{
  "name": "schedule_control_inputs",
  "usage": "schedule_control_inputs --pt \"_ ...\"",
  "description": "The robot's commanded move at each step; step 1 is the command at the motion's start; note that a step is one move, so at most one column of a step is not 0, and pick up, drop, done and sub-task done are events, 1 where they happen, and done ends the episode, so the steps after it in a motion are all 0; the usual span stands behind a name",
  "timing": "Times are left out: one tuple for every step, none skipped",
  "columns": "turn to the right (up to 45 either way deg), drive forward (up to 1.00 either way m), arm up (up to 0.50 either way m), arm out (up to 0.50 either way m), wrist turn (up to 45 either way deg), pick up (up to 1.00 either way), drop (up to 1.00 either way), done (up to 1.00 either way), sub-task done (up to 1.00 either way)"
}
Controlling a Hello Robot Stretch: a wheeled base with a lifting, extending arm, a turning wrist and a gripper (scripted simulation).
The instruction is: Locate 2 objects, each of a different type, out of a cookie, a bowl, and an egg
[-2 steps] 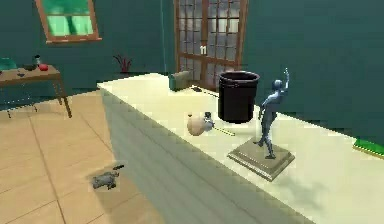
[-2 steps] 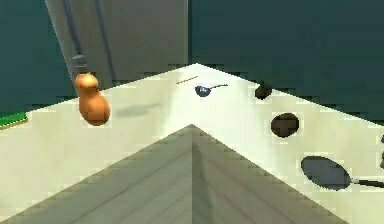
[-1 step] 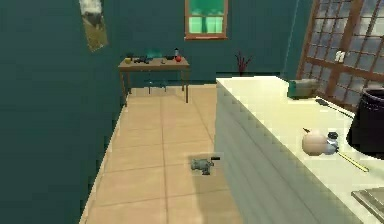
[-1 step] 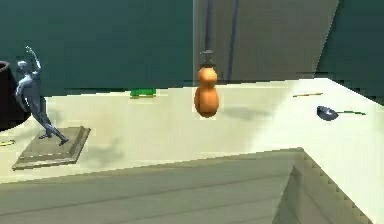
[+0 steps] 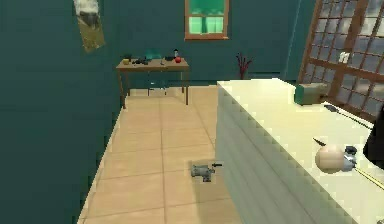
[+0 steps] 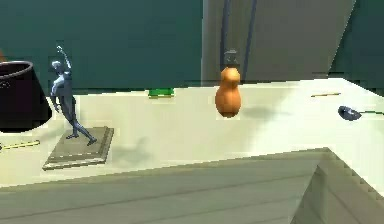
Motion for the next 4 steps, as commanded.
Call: schedule_control_inputs --pt "36.0 0.0 0.0 0.0 0.0 0.0 0.0 0.0 0.0" --pt "0.0 0.0 0.0 0.0 0.0 0.0 0.0 0.0 1.0" --pt "-45.0 0.0 0.0 0.0 0.0 0.0 0.0 0.0 0.0" --pt "-3.0 0.0 0.0 0.0 0.0 0.0 0.0 0.0 0.0"
